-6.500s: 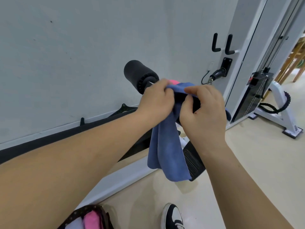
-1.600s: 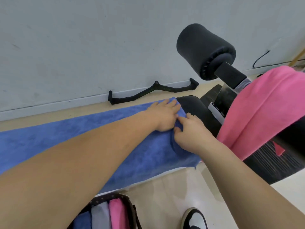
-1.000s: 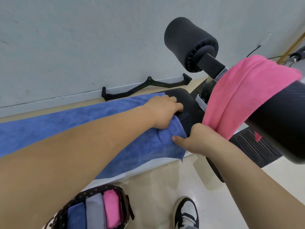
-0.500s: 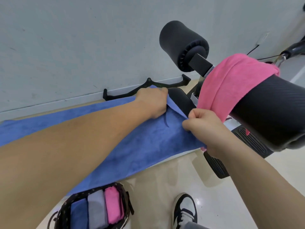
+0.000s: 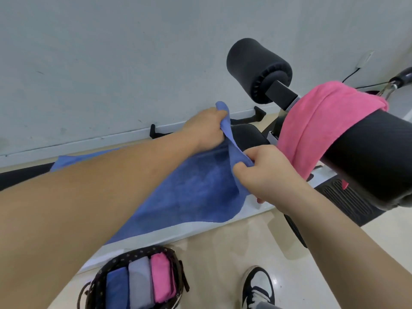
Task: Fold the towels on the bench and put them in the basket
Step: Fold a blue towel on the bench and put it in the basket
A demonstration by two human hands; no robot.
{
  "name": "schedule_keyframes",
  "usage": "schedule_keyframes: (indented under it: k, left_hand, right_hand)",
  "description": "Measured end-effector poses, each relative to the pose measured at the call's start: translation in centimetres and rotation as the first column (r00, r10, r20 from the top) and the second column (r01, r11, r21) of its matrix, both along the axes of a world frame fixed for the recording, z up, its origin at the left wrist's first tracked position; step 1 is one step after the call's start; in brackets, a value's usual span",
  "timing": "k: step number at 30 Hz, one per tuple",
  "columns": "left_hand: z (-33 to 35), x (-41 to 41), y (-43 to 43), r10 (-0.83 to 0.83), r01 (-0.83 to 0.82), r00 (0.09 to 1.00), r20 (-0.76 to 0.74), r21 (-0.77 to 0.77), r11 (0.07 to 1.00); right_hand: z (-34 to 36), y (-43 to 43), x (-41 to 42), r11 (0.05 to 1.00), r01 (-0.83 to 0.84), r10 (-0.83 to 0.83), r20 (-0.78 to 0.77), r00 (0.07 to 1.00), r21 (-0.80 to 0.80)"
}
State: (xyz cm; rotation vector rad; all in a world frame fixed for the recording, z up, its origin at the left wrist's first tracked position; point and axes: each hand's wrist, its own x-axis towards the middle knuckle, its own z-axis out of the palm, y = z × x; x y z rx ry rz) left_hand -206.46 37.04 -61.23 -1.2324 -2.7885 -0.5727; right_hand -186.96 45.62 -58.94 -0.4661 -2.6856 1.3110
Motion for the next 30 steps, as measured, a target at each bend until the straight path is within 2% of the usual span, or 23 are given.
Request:
schedule_keyframes:
  k: [4, 7, 10, 12, 15, 16, 20, 22, 24, 26, 30]
  left_hand:
    - [0.8, -0.6, -6.6, 0.031, -0.067, 0.98, 0.199, 0.177, 0.982]
    - [1.7, 0.2, -12.5, 0.098, -0.216, 0.898, 0.428, 0.237, 0.947]
    - [2.1, 1.0, -18.8, 0.157, -0.35, 0.799, 0.581, 0.235, 0.907]
    - [1.7, 1.5, -22.5, 0.162, -0.47, 0.713, 0.682, 0.293, 0.832]
    - [0.5, 1.7, -27.1, 0.134, -0.707, 0.532, 0.836, 0.352, 0.613]
    - [0.1, 2.0, -28.3, 0.117, -0.749, 0.48, 0.869, 0.336, 0.571]
    - [-2.3, 3.1, -31.2, 0.022, -0.821, 0.345, 0.938, 0.291, 0.491]
    - [-3.1, 2.7, -31.4, 0.031, -0.841, 0.356, 0.934, 0.306, 0.446]
    - [-3.2, 1.9, -31.2, 0.066, -0.835, 0.396, 0.916, 0.329, 0.441]
    - [-3.0, 1.3, -31.0, 0.153, -0.822, 0.47, 0.869, 0.368, 0.436]
    - [-2.8, 0.9, -31.4, 0.324, -0.759, 0.614, 0.719, 0.426, 0.492]
  right_hand:
    - [0.8, -4.6, -1.4, 0.989, -0.149, 0.149, -0.016, 0.989, -0.01]
    - [0.9, -8.8, -2.6, 0.967, -0.256, 0.256, 0.004, 0.967, 0.01]
    - [0.6, -13.0, -3.7, 0.934, -0.358, 0.358, 0.055, 0.932, -0.003]
    - [0.1, -15.7, -4.3, 0.916, -0.402, 0.402, 0.079, 0.912, -0.022]
    - [-1.0, -19.4, -5.2, 0.884, -0.467, 0.467, 0.125, 0.876, -0.023]
    - [-1.3, -20.7, -5.5, 0.872, -0.488, 0.487, 0.145, 0.861, -0.029]
    - [-2.8, -24.6, -6.9, 0.839, -0.544, 0.527, 0.234, 0.817, 0.007]
    - [-3.5, -25.7, -7.6, 0.833, -0.553, 0.528, 0.258, 0.809, 0.031]
    - [-3.8, -26.3, -8.1, 0.828, -0.556, 0.518, 0.278, 0.809, 0.074]
    - [-3.6, -26.7, -8.3, 0.82, -0.561, 0.513, 0.29, 0.808, 0.113]
    - [-2.5, -27.2, -8.4, 0.82, -0.556, 0.511, 0.268, 0.817, 0.134]
